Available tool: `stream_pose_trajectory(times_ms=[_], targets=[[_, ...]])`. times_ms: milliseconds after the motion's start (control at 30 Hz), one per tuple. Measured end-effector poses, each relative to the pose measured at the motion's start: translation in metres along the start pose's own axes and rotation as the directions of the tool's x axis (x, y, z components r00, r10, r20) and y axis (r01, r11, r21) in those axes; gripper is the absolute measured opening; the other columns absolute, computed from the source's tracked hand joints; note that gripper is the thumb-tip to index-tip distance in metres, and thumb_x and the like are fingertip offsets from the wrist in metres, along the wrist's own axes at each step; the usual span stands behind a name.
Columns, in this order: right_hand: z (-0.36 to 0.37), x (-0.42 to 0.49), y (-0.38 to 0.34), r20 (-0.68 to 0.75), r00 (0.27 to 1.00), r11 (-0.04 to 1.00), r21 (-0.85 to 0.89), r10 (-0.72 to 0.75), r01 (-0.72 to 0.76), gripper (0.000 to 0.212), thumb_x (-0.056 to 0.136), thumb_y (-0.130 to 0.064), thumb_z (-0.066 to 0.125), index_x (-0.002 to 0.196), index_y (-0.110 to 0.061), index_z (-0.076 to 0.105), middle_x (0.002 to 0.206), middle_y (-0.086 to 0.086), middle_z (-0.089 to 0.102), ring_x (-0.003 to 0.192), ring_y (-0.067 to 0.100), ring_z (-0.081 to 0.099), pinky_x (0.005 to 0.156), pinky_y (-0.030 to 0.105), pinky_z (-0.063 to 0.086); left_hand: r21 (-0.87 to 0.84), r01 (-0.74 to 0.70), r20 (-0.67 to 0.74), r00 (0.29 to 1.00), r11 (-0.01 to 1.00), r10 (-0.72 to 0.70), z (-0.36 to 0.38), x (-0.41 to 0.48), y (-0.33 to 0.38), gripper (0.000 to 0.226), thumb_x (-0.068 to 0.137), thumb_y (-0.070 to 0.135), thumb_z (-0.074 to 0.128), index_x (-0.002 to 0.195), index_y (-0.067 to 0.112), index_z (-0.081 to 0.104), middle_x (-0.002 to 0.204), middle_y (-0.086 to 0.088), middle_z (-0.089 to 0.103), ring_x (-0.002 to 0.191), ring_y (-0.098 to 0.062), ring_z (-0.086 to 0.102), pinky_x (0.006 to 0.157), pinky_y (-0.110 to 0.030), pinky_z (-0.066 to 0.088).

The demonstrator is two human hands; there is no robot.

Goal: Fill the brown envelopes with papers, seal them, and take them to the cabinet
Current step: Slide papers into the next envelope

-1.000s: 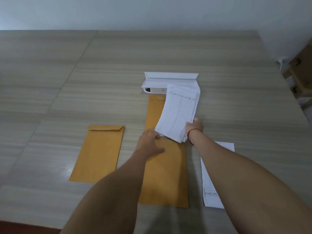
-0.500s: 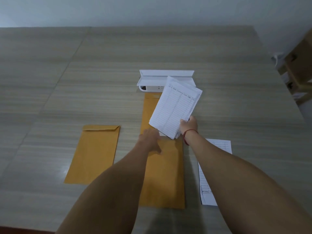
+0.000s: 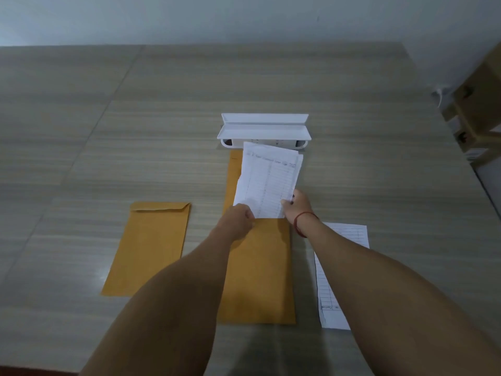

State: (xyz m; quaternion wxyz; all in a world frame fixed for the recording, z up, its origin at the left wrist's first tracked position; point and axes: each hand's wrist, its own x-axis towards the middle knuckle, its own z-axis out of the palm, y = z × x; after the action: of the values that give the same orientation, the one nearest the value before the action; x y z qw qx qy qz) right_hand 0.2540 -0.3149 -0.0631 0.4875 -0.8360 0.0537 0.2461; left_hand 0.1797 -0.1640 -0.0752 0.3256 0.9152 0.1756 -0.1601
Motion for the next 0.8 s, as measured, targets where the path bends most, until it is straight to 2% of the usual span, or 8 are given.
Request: stream_pose_trajectory(times_ms=[67,200,333,467,533,667,800], targets=[[-0.001,-0.003,-0.003,0.030,0.999,0.997,-0.076,-0.029,0.032,0.035,0.098,-0.004,0.044,0.132,-0.008,0.051,0.132,0.009,0.057,0.120,0.026,0.055,0.096,0.030,0.045,-0.008,-0.014,-0.019,1.000,1.000,0.014,-0.001,0.001,0.004,0.012,0.087,0.011,0.063,0.081,0.016,0.054,0.101,-0.004,0.060,0.089,-0.014,0.050,0.080,-0.028,0.045],[-0.002,-0.007,0.000,0.088,0.996,0.988,-0.152,-0.022,0.035,0.035,0.092,-0.003,0.052,0.127,-0.007,0.055,0.129,0.010,0.061,0.116,0.026,0.059,0.096,0.032,0.048,-0.051,-0.019,-0.049,0.999,0.999,0.016,0.000,-0.002,0.012,0.005,0.090,0.009,0.057,0.087,0.010,0.061,0.094,0.002,0.056,0.088,-0.015,0.051,0.080,-0.030,0.046],[-0.011,-0.006,-0.003,0.087,0.996,1.000,0.008,0.018,-0.019,0.042,0.085,-0.020,0.070,0.124,-0.008,0.059,0.124,0.006,0.065,0.111,0.024,0.062,0.093,0.032,0.051,-0.051,-0.071,-0.017,0.997,0.996,0.070,0.003,-0.003,0.011,0.004,0.088,0.009,0.057,0.086,0.010,0.061,0.101,-0.008,0.063,0.094,-0.023,0.057,0.083,-0.035,0.048],[-0.019,-0.002,-0.015,0.020,0.999,0.992,0.118,0.038,-0.040,0.051,0.085,-0.026,0.071,0.130,-0.009,0.053,0.128,0.006,0.062,0.115,0.024,0.061,0.091,0.032,0.050,-0.077,-0.101,0.020,0.994,0.992,0.103,0.004,-0.006,0.012,0.010,0.088,0.009,0.057,0.081,0.016,0.056,0.093,-0.001,0.058,0.086,-0.017,0.053,0.074,-0.028,0.044],[-0.018,0.000,-0.015,0.007,0.998,0.995,0.077,0.066,-0.067,0.050,0.085,-0.021,0.070,0.131,-0.009,0.052,0.130,0.007,0.060,0.116,0.026,0.059,0.095,0.035,0.050,-0.061,-0.122,0.024,0.992,0.991,0.124,0.006,-0.008,0.010,0.007,0.088,0.008,0.057,0.084,0.014,0.058,0.093,0.000,0.057,0.087,-0.016,0.052,0.076,-0.028,0.044],[-0.011,0.003,-0.006,-0.066,0.985,0.985,-0.065,0.157,-0.161,0.040,0.082,-0.005,0.068,0.120,-0.008,0.056,0.124,0.010,0.062,0.113,0.027,0.059,0.088,0.033,0.050,-0.055,-0.091,0.046,0.995,0.994,0.093,0.011,-0.011,0.008,0.008,0.089,0.009,0.057,0.083,0.014,0.057,0.097,-0.003,0.058,0.091,-0.017,0.053,0.084,-0.032,0.047],[-0.008,0.003,-0.005,-0.071,0.979,0.980,-0.050,0.190,-0.194,0.036,0.084,0.003,0.062,0.119,-0.005,0.058,0.122,0.012,0.061,0.113,0.028,0.059,0.083,0.028,0.047,-0.033,-0.059,0.065,0.996,0.998,0.061,0.014,-0.012,0.008,0.006,0.089,0.010,0.057,0.085,0.014,0.057,0.107,-0.010,0.062,0.097,-0.022,0.056,0.086,-0.034,0.048]])
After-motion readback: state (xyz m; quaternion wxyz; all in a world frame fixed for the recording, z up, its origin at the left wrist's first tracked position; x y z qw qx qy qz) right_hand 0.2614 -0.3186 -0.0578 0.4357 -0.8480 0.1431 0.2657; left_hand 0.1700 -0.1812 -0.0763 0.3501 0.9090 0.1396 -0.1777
